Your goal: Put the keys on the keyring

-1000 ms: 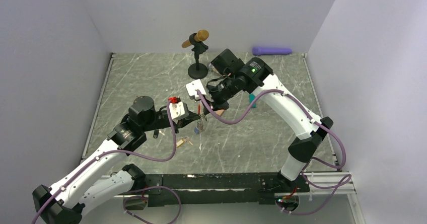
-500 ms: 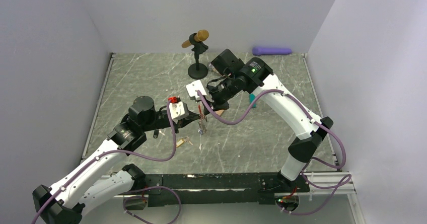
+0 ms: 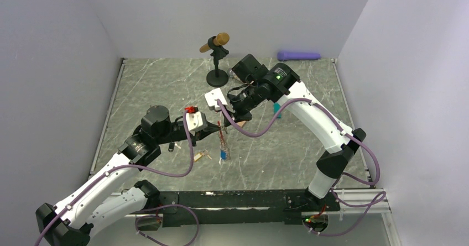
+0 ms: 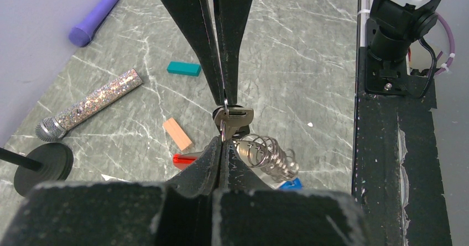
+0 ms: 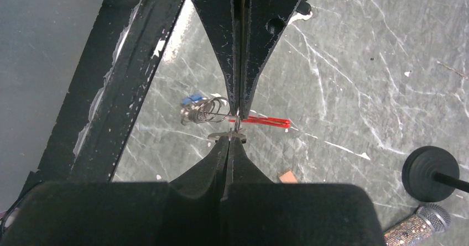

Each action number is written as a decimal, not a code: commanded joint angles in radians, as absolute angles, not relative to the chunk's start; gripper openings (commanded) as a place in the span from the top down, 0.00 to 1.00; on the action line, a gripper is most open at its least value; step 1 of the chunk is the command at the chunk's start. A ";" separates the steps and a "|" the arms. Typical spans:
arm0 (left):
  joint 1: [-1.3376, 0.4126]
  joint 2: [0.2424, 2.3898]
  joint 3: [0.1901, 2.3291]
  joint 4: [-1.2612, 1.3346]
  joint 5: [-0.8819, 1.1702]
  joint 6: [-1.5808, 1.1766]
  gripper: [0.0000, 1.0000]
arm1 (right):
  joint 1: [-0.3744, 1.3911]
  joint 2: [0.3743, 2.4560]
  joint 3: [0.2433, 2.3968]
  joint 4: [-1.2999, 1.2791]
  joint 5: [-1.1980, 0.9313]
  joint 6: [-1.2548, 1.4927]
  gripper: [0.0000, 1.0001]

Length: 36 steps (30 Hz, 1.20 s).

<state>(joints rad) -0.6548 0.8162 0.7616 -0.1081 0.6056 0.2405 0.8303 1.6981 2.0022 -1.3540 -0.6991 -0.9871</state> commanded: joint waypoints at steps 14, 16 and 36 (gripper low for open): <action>-0.650 0.806 0.779 -0.034 0.640 0.227 1.00 | 0.834 1.694 2.027 -1.323 -0.687 -0.956 1.00; -0.650 0.808 0.780 -0.033 0.643 0.226 1.00 | 0.833 1.692 2.025 -1.319 -0.688 -0.954 1.00; -0.649 0.806 0.778 -0.027 0.633 0.218 1.00 | 0.834 1.697 2.027 -1.328 -0.706 -0.962 1.00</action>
